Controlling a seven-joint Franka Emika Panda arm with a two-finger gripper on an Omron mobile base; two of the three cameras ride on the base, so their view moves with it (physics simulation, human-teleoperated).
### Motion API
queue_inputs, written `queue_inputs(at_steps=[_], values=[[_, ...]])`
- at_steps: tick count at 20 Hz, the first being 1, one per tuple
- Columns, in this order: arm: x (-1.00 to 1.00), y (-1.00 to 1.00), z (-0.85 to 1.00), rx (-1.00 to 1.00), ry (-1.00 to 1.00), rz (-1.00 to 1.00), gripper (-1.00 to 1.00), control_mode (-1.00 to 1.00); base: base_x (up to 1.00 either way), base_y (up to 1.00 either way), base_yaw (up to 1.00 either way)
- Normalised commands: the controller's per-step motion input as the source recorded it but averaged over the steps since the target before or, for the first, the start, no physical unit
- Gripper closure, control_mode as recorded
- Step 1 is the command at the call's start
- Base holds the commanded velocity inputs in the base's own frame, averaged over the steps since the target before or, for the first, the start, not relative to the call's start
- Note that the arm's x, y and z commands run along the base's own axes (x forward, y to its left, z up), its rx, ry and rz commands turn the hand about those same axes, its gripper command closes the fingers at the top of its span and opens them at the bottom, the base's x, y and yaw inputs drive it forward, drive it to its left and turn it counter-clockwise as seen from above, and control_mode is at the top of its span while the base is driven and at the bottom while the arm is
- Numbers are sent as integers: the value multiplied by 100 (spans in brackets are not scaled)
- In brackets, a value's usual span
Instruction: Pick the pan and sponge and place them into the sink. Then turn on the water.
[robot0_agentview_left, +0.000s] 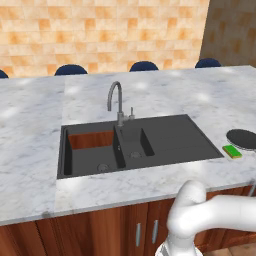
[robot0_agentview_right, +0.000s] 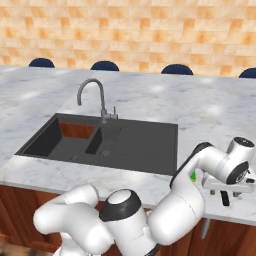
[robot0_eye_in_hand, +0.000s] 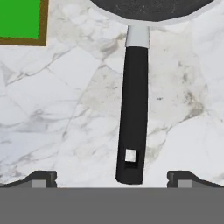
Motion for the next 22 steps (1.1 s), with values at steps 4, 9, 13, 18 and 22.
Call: queue_inputs(at_steps=[4,9,13,18,22], values=[[16,-12,-23,4,0,2,-100,-100,0,0,0],[12,-17,-26,3,0,2,-100,-100,0,0,0],[12,-16,-28,3,0,2,-100,-100,0,0,0],[14,-7,-35,3,1,2,100,-100,0,0,0],[10,-10,-35,3,0,1,100,-100,0,0,0]])
